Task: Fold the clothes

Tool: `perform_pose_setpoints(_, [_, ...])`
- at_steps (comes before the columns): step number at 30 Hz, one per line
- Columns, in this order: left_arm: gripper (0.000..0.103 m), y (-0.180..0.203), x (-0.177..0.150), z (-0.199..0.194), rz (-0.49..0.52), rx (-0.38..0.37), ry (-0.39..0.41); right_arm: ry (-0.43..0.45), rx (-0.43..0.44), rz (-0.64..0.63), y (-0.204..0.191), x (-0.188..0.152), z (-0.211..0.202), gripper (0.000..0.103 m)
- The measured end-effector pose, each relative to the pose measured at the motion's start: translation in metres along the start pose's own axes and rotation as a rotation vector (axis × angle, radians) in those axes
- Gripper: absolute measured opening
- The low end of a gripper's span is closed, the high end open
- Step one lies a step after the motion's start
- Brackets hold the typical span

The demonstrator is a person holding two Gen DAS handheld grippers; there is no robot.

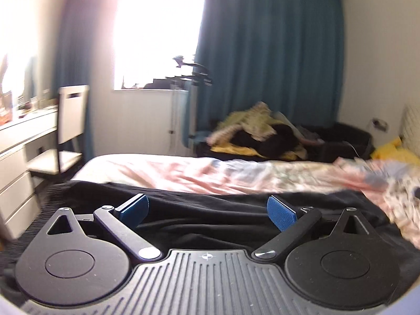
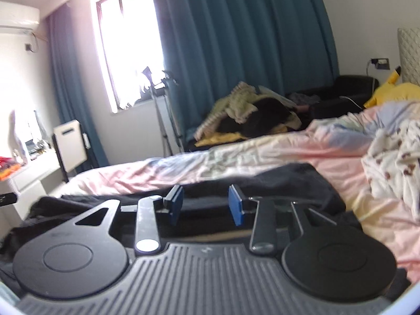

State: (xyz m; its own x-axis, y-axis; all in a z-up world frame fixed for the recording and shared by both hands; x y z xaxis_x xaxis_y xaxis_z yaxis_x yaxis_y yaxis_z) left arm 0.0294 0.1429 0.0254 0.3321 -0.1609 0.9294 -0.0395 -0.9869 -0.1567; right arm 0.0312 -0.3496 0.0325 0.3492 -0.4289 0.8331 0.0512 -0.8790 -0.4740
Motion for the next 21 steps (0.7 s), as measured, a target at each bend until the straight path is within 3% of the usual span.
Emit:
perform_pose_setpoints(6, [0.099, -0.126, -0.018, -0.041, -0.096, 0.171, -0.048, -0.052, -0.065, 0.019, 0.042, 0.038, -0.039, 0.040])
perform_pose_setpoints(10, [0.099, -0.197, -0.067, -0.040, -0.266, 0.234, -0.178, -0.087, -0.148, 0.052, 0.084, 0.043, -0.059, 0.043])
perform_pose_setpoints(12, [0.099, -0.221, -0.094, -0.037, -0.389, 0.213, -0.247, -0.106, -0.185, 0.105, 0.108, 0.040, -0.067, 0.060])
perform_pose_setpoints(17, [0.099, -0.243, -0.147, -0.033, -0.651, 0.107, -0.336, -0.157, -0.219, 0.313, 0.157, 0.016, -0.080, 0.086])
perform_pose_setpoints(21, [0.099, -0.240, -0.177, -0.017, -0.839, 0.009, -0.377, -0.205, -0.252, 0.498, 0.190, -0.013, -0.083, 0.088])
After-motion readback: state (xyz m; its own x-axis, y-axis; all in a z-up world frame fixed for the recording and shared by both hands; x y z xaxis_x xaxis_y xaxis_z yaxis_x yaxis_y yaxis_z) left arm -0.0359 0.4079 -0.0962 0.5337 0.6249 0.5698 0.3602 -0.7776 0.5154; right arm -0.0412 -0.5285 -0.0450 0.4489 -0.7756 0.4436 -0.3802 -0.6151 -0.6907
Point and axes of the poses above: each gripper's, at about its wrist camera, not at the fingertips, and z roughly the way its jaws point, y to its right, x to its top, the point moved 8 cm from there along z, roughly the way its jaws point, and after that the axes turned 13 degrees about z, right-handed, at the moved point
